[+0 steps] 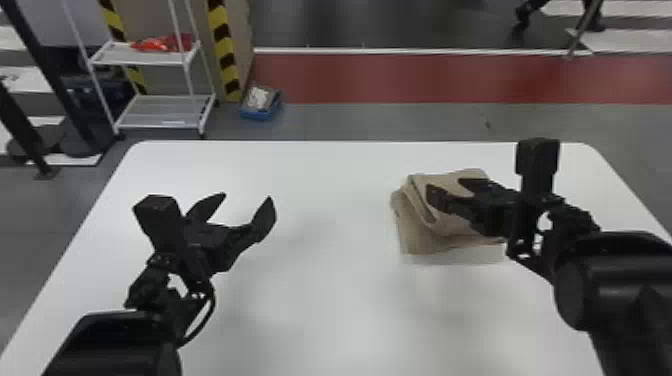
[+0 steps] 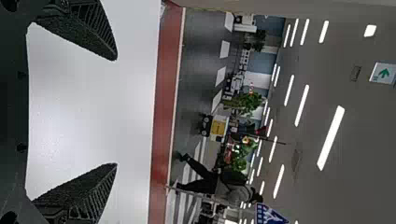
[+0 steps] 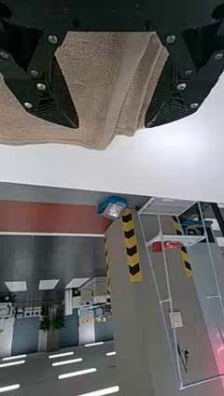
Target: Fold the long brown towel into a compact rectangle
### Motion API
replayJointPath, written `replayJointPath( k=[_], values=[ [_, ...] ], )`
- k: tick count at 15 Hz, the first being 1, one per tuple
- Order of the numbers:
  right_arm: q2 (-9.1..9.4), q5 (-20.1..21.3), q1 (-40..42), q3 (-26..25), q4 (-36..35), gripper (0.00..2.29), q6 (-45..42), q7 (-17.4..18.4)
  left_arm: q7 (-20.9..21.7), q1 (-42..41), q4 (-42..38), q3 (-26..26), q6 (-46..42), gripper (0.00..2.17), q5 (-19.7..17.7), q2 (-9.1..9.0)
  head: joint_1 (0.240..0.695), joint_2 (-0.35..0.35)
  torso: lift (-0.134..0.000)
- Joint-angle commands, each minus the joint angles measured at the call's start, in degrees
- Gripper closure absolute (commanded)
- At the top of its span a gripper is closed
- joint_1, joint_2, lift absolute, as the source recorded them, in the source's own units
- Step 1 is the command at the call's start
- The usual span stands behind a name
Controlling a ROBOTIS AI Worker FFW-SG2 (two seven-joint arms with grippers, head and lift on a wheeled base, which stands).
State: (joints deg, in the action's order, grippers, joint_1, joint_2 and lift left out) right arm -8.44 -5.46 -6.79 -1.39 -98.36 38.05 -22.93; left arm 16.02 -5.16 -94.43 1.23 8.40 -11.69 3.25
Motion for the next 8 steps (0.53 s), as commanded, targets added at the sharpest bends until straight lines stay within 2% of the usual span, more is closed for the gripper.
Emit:
replayJointPath(
  k=[1,2,3,4,5,8],
  values=[
    [-0.09,1.24,-2.0,-0.1,3.0,0.55,-0.12,0.43,-0.03,-0.02,0.04,-0.09,0.0,0.06,0.0,0.0,0.695,-0.013,-0.123],
    [-0.09,2.12,-3.15,-0.1,5.29,0.93,-0.29,0.87,0.06,0.07,0.04,-0.17,0.0,0.06,0.0,0.0,0.695,-0.013,-0.123],
    [-0.09,3.79,-4.82,0.25,7.84,1.42,-0.29,1.04,0.06,0.07,0.12,-0.17,0.0,0.06,0.09,-0.09,0.695,-0.02,-0.123],
    [0.0,5.55,-6.31,1.21,10.56,1.77,-0.12,1.13,0.06,0.07,0.04,-0.17,0.0,0.06,0.09,-0.09,0.695,-0.026,-0.123],
    [0.0,6.87,-7.45,2.18,13.11,1.91,0.06,1.13,0.06,0.07,0.12,-0.17,0.0,0.06,0.09,-0.09,0.695,-0.031,-0.123],
    [0.53,8.36,-9.21,4.29,17.06,1.95,0.06,1.13,0.06,0.42,0.48,-0.26,0.0,0.06,0.18,0.0,0.695,-0.033,-0.123]
  ],
)
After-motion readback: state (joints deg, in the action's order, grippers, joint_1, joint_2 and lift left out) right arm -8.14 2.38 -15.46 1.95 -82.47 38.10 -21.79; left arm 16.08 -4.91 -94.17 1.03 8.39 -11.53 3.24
